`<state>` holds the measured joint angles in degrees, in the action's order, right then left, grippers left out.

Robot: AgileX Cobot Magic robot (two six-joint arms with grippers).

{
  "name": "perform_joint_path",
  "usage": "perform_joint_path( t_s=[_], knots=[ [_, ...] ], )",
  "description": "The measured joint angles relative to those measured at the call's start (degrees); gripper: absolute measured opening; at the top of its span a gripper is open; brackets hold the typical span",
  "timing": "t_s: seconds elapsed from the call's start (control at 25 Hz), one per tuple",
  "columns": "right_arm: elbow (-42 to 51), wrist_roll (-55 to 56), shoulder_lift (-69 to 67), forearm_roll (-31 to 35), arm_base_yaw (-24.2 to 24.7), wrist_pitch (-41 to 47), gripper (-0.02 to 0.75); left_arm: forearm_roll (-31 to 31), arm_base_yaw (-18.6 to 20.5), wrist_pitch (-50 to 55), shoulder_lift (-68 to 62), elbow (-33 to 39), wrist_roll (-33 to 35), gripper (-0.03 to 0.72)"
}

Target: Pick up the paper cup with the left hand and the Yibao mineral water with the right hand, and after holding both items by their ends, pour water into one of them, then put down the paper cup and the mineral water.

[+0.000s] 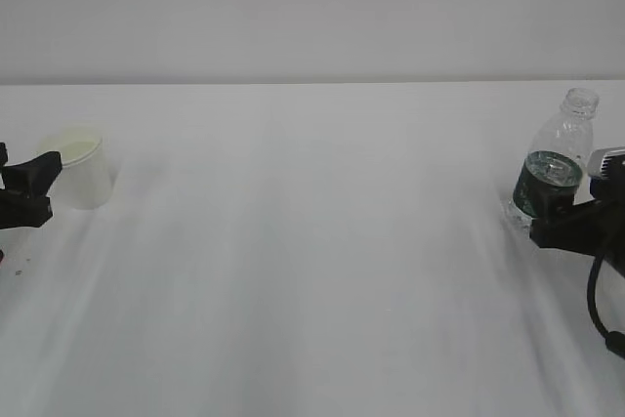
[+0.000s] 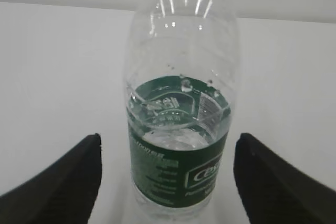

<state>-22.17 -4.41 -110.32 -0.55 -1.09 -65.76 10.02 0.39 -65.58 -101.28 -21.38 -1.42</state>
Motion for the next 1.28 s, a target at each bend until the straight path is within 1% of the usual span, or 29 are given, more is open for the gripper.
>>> perform_joint_path(
  t_s=[0.48,1.28],
  knots=[
    [2.2,0.3,3.6,-0.6,0.0,0.0,0.592,0.0,0.0,0.0,0.0,0.0,0.0,0.475],
    [4.4,1.9,13.1,-1.1,0.0,0.0,0.592,0.0,0.0,0.9,11.9,0.7,0.0,0.470]
  ],
)
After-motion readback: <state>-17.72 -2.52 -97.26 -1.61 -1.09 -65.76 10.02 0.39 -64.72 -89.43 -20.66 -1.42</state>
